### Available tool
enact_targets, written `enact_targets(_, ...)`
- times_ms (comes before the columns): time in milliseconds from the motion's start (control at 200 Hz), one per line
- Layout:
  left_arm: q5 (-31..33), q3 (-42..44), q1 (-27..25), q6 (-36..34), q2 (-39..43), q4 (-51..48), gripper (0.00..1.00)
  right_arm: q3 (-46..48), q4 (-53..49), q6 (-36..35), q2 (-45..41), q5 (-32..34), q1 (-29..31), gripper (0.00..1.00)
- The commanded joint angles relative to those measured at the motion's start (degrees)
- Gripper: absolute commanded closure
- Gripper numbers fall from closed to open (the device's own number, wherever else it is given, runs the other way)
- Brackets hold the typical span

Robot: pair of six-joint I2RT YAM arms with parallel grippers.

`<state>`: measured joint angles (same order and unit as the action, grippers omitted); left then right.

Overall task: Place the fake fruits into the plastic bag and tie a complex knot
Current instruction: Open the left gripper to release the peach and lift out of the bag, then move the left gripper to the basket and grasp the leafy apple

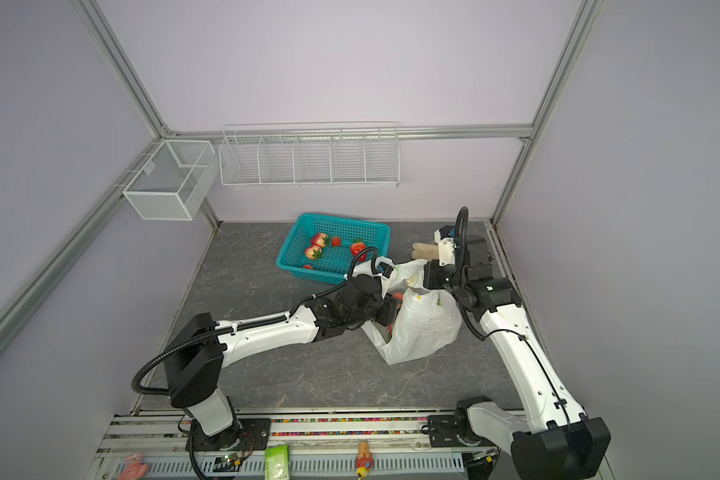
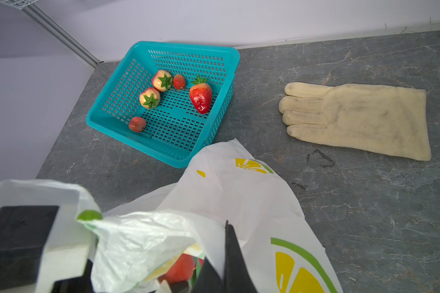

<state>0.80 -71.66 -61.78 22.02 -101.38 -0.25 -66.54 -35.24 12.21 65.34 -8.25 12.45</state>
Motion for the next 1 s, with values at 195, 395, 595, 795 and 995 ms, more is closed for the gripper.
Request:
enact_targets(195,0.98,-0.40,2.75,-0.47,-1.28,2.45,0.30,1.59,-0.75,-0.27,-2.67,1.36,-0.32,0.94)
enact_targets(395,-5.13,7.51,3.37,-2.54,7.07,3.42,0.26,1.77,-1.54,-0.99,-3.40,3.95,-0.27,0.94)
enact_targets(595,-21.25,17.91,4.28,-8.20,19.44,2.73,0.27,1.83,-1.32,-1.32,-2.21,5.80,-0.33,0.94)
enact_targets(795,-22.25,25.52,5.76,-11.34,33.15,-2.49,0.27,1.35,-1.48,-1.72,-1.18,6.93,-0.32,0.94)
enact_targets(995,-20.86,29.24,12.86,-9.02,43.52,-0.54,0.27,0.97,-1.84,-1.95,-1.26,7.59,-0.38,0.94)
